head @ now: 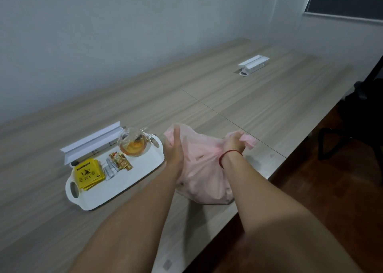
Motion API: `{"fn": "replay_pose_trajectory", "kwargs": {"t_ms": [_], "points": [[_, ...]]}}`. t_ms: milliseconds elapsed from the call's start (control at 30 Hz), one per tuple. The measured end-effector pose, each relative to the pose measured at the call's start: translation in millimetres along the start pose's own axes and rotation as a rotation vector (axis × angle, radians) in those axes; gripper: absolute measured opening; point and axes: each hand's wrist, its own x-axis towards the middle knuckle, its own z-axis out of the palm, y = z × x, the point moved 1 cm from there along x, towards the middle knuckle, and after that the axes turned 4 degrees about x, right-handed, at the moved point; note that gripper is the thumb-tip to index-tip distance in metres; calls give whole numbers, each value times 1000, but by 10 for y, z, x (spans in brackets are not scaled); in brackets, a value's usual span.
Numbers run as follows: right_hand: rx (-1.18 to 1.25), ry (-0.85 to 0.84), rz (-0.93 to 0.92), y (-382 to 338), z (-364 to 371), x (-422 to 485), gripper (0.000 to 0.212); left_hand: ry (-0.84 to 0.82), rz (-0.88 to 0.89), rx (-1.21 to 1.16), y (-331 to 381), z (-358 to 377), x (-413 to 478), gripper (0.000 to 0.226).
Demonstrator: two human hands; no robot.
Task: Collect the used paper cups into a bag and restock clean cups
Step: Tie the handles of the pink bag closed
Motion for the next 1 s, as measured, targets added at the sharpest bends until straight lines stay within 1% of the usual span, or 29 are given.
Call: {"fn": "replay_pose_trajectory", "kwargs": {"t_ms": [67,133,167,200,233,267,300,367,400,467,567,633,667,700,767,833,867,900,933,967,1000], "points": [[53,9,-2,13,58,28,58,-60,32,24,-67,12,-114,92],[87,-37,39,42,84,43,61,-74,54,148,-134,30,-179,90],[76,-65,56,45,81,43,67,-66,61,256,-151,41,-187,82],[44,-81,67,43,73,34,73,-50,67,368,-167,54,-166,66],[-14,-98,60,44,57,29,76,-33,80,435,-177,69,-133,52],[-77,-109,18,50,46,43,75,-16,90,437,-169,80,-110,48],[-140,-121,-37,55,50,73,66,2,81,387,-146,82,-87,49],[-205,-116,-113,57,43,137,41,58,1,283,-33,75,-90,56],[-190,-100,-111,55,31,160,37,81,-42,238,14,67,-78,61],[-99,-56,-77,19,0,198,38,129,-103,156,60,13,0,68],[159,-124,19,-28,-3,241,40,143,-143,73,47,-128,97,80],[312,-158,67,-41,15,238,39,103,-90,85,-25,-223,96,99],[349,-158,81,-43,31,238,40,65,-23,122,-71,-259,62,110],[365,-151,95,-51,53,235,42,20,56,189,-147,-279,46,113],[280,-116,94,-43,97,253,45,-69,198,362,-289,-273,-7,99],[170,-94,53,-27,116,246,45,-23,270,597,-395,-223,59,85],[120,-95,35,-18,113,241,44,6,278,664,-395,-166,87,74],[56,-109,15,-22,109,223,43,19,283,663,-343,-106,83,60],[-7,-137,-2,-20,101,208,39,28,267,590,-225,-56,26,50],[-57,-180,-13,-14,99,199,41,45,219,470,-87,9,-46,48],[-107,-214,-22,8,86,204,57,91,151,352,25,67,-96,50]]}}
